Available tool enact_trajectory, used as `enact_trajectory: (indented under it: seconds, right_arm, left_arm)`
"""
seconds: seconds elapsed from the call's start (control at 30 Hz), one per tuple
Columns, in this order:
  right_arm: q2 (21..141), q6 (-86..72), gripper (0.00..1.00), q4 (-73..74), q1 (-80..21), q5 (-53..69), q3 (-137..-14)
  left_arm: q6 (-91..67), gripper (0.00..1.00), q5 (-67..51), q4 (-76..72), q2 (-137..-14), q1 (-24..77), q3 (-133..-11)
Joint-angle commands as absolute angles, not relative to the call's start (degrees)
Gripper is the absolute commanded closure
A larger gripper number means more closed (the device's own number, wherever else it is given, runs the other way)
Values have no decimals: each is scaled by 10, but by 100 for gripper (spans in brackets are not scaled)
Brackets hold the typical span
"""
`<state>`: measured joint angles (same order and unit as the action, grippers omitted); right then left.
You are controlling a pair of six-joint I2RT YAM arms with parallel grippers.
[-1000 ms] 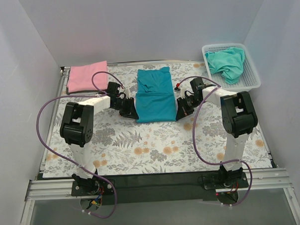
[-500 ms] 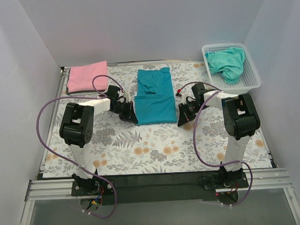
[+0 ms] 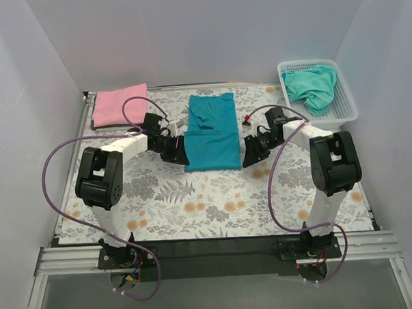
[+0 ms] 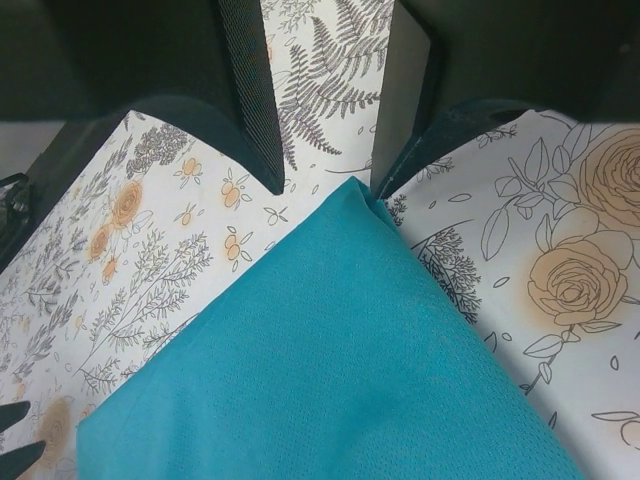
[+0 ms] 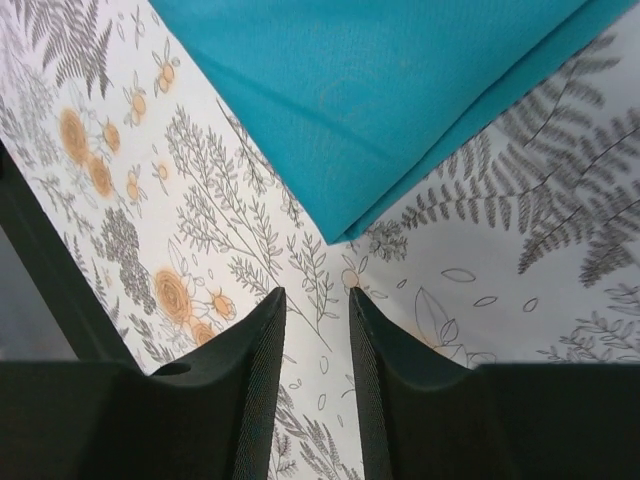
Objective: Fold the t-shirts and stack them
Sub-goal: Fold the tshirt
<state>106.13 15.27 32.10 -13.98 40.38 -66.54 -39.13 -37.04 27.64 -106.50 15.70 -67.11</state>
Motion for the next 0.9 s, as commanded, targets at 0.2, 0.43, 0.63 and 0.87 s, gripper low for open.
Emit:
enact_trajectory:
  seconds: [0.2,0.43,0.63,0.87]
  right_arm:
    - [1100,87,69,287,-138,436,-744]
    - [1144,70,71,275,-139,436,-774]
    - [1161,69,68,274,-141,432,-781]
    - [1161,66,73,275,-143,463,-769]
  left_arm:
    - [-355,55,-359,272,-1003,156,-651]
    - [-359,54,-357,273,-1001,156,-652]
    - [-363,54,-355,272,-1001,156,-650]
    - [-364,54,-352,270,-1007,156,-652]
